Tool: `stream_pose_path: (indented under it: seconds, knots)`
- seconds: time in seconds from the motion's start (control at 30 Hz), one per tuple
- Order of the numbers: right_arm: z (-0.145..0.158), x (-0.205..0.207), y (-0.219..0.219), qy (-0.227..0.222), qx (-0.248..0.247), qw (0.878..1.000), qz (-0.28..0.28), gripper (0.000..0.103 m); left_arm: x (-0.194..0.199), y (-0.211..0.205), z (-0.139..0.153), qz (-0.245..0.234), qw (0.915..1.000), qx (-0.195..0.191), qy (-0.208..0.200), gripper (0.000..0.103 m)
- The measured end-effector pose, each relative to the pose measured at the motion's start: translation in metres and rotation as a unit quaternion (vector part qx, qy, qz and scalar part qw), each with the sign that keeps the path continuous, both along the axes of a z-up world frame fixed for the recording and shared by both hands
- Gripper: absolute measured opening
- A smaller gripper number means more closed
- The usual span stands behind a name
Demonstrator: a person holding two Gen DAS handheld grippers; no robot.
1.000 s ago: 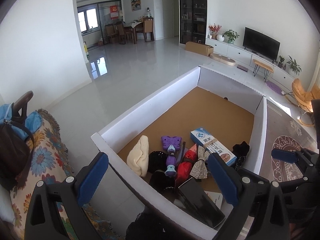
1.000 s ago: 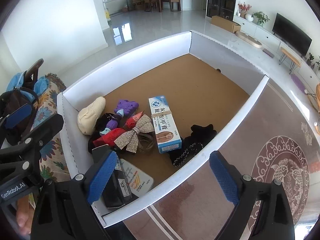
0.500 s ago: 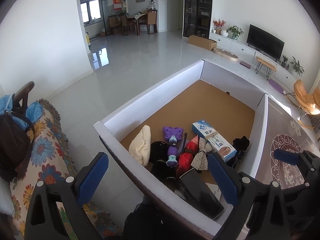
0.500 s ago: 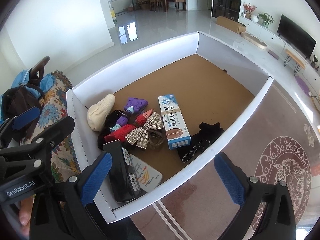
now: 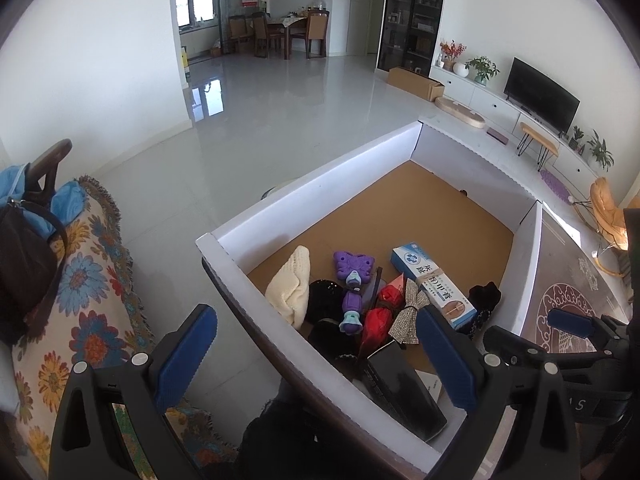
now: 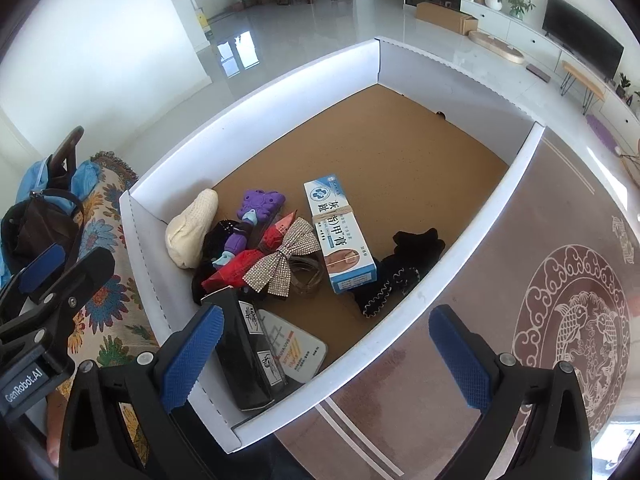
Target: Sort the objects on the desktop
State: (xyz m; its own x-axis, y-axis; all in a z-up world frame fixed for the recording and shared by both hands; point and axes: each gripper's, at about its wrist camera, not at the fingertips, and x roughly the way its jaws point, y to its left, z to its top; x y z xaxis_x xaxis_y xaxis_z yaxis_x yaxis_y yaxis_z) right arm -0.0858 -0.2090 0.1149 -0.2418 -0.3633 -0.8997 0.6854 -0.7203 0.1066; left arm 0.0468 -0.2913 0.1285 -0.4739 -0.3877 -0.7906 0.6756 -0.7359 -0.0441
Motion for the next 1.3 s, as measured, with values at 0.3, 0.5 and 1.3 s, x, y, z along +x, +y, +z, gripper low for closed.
stream_pose_path:
  seconds: [0.3, 0.5, 1.3]
  knots:
    - [-0.002, -0.005, -0.004, 0.02, 0.016, 1.0, -0.005, 0.103, -0.002, 0.001, -0.001, 0.003, 1.0, 0.007, 0.0, 0.101]
    - [-0.005, -0.014, 0.001, 0.021, 0.019, 0.999, -0.017, 0.103, -0.001, -0.001, 0.0, 0.004, 1.0, 0.008, -0.001, 0.101]
    - [-0.009, -0.018, 0.002, 0.028, 0.022, 0.999, -0.019, 0.103, 0.0, 0.004, 0.006, 0.01, 0.9996, -0.011, 0.023, 0.101]
